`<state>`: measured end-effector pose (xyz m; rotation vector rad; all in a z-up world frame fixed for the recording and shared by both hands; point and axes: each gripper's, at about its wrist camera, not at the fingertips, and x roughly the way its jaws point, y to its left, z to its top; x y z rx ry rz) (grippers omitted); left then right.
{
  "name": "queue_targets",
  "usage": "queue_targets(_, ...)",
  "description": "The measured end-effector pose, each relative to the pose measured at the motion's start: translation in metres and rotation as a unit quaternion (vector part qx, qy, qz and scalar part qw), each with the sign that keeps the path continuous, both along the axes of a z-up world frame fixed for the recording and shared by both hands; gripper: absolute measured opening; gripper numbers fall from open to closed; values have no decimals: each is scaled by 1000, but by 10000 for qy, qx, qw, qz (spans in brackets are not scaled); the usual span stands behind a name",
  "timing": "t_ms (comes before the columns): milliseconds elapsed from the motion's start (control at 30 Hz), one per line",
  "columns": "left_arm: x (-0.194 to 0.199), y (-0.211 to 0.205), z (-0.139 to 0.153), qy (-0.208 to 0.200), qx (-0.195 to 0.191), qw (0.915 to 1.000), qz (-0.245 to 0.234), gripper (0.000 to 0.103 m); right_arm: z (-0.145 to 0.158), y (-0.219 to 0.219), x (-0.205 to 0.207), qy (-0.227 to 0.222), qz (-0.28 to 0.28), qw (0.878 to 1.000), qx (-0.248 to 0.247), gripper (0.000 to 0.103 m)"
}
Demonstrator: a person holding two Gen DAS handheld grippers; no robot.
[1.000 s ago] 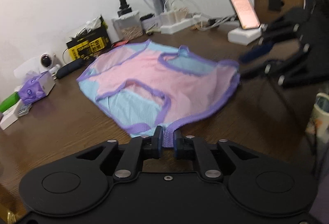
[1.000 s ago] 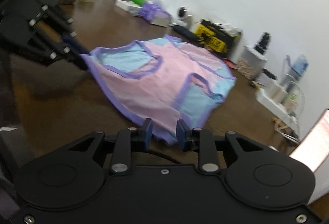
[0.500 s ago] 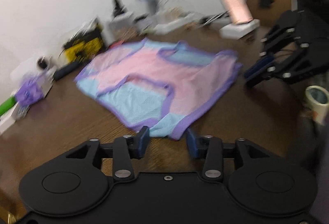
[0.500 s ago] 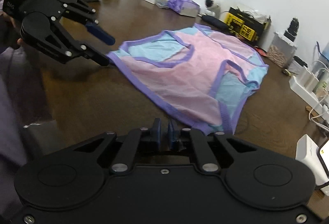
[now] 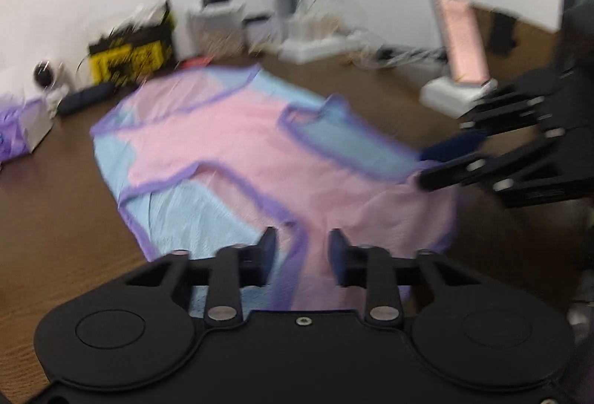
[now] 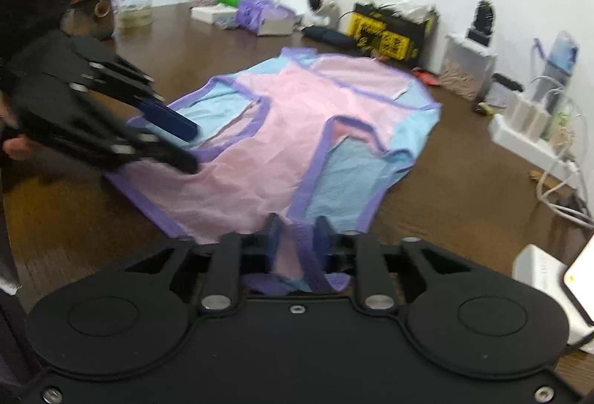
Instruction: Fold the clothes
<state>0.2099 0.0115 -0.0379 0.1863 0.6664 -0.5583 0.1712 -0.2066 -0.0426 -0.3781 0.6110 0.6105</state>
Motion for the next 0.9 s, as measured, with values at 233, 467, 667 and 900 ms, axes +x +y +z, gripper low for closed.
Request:
queue_targets(233,-5,20,3,-4,-209,9984,522,3,4,4,-3,-93,265,9996,86,11)
queue_targets(467,-27,40,22,-156,-490,9942,948,4,12,5,-10,-226,600,9976,276,11)
queue_targets(667,-25,32,14,27,-213,9969,758,15,-1,11,-11,11,689,9976,-99,12)
queue_targets(900,-33,35,14,41,-183,9980,604,33,3,7,-18,40,924,9955,-201,15)
